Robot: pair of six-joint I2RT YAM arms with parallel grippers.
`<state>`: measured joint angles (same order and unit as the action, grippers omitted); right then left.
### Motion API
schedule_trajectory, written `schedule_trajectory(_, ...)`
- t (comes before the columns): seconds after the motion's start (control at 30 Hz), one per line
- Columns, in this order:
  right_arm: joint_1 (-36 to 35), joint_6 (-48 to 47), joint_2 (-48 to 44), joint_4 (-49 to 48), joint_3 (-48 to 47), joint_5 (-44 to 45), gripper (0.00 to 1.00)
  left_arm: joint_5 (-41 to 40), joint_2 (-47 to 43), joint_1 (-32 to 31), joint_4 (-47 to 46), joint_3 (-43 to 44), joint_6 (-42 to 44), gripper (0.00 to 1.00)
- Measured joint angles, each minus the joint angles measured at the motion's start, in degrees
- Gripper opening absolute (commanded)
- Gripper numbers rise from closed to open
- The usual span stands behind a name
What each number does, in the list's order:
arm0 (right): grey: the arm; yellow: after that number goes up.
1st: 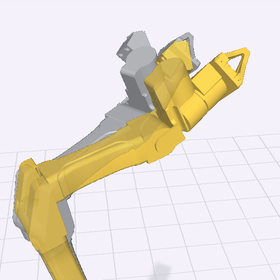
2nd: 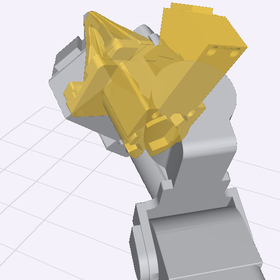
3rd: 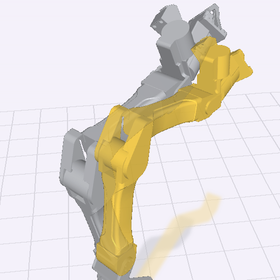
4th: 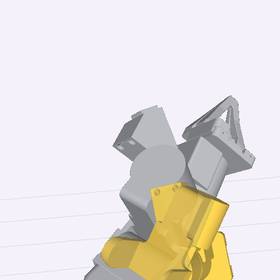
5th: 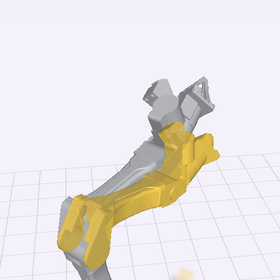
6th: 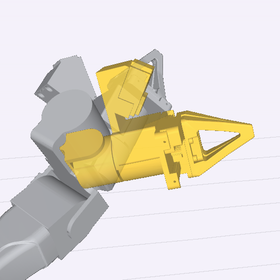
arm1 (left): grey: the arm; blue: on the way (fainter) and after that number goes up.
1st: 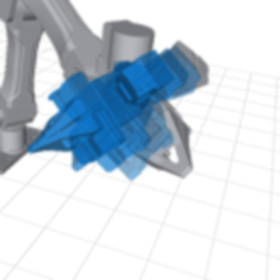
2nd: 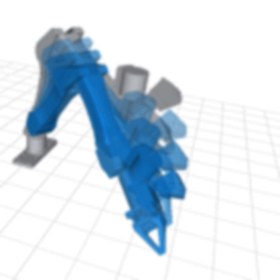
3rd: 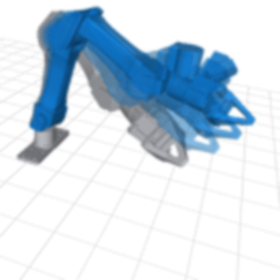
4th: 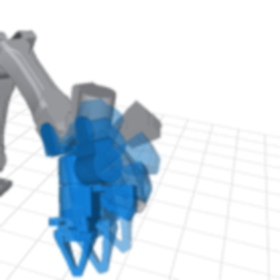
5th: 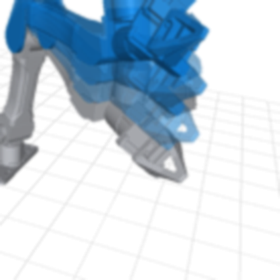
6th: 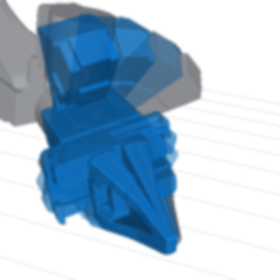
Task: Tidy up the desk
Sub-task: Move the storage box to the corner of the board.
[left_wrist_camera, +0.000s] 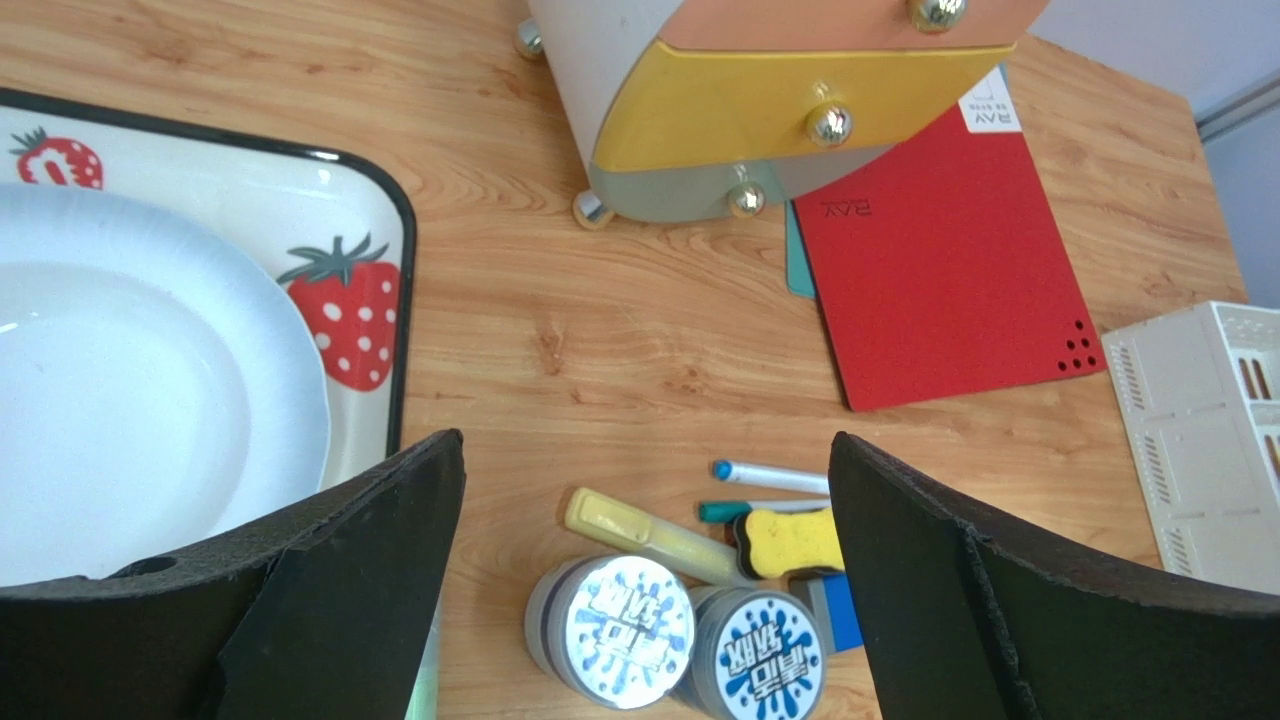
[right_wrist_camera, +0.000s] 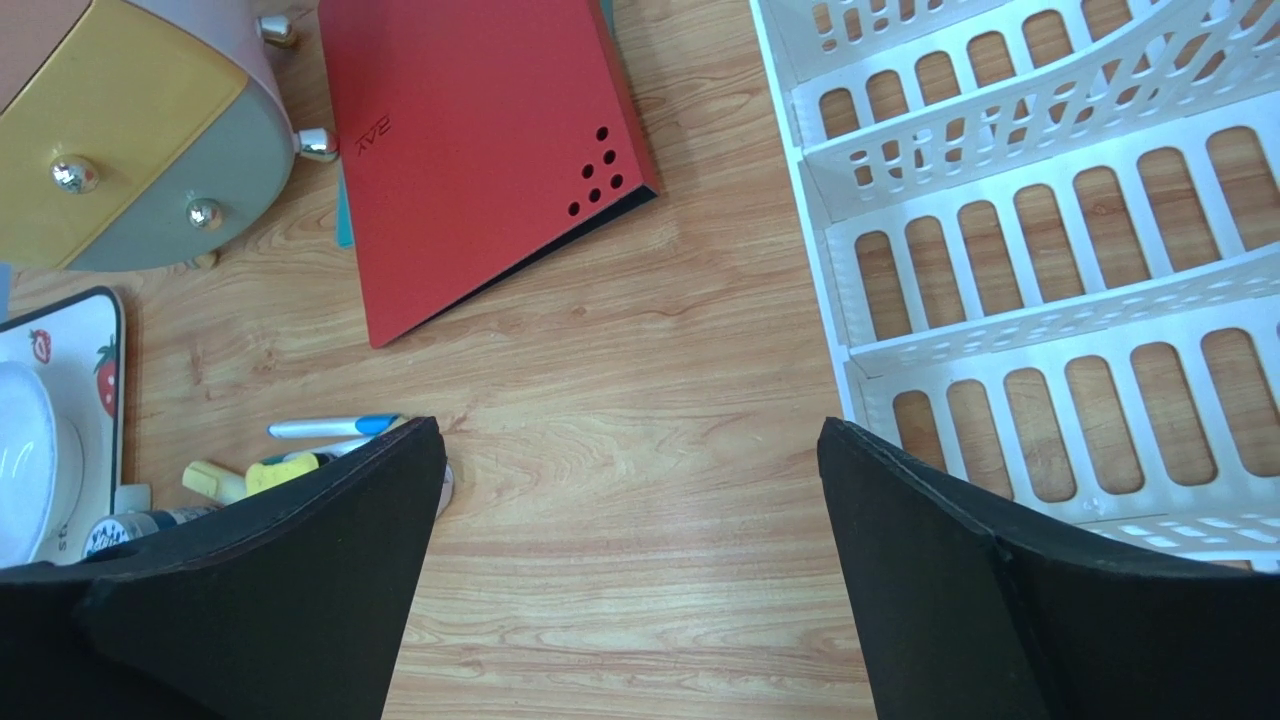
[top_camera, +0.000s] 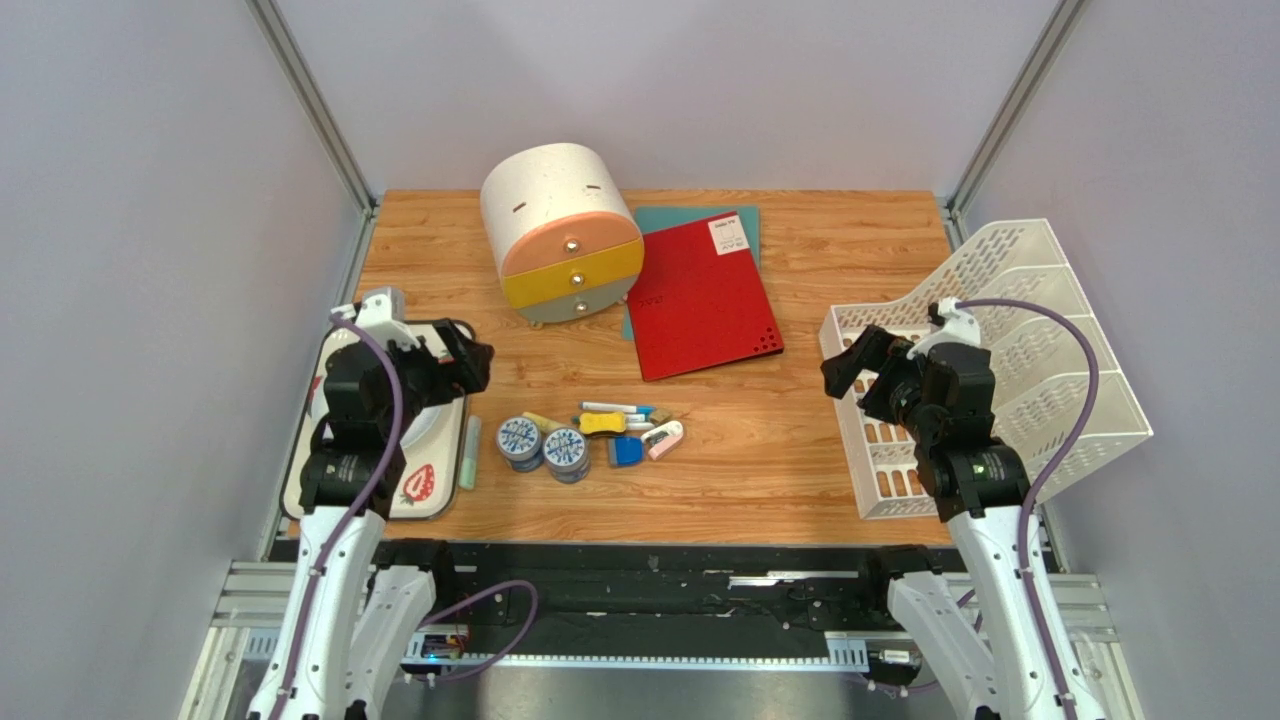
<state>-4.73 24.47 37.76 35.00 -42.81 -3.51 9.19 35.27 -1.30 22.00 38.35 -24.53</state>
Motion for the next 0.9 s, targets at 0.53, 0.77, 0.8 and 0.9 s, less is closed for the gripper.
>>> schedule_trajectory(0.53,0.0,4.2,2.5,1.7,-0.1,12.6,1.0,-0.4,16.9,0.3,16.7,17.1,5.2,0.99)
schedule_trajectory(0.77,0.0,8.9,-1.1,8.2,-0.8,19.7,1.0,1.0,11.5,0.8,17.4,15.3,5.6,0.99)
schedule_trajectory(0.8,0.0,9.7,-1.7,9.4,-1.4,20.7,1.0,1.0,10.7,1.0,17.4,15.2,5.5,0.99)
schedule_trajectory(0.9,0.0,11.9,-2.4,12.9,-3.5,24.0,1.0,0.8,8.4,2.1,17.3,14.8,5.5,0.99)
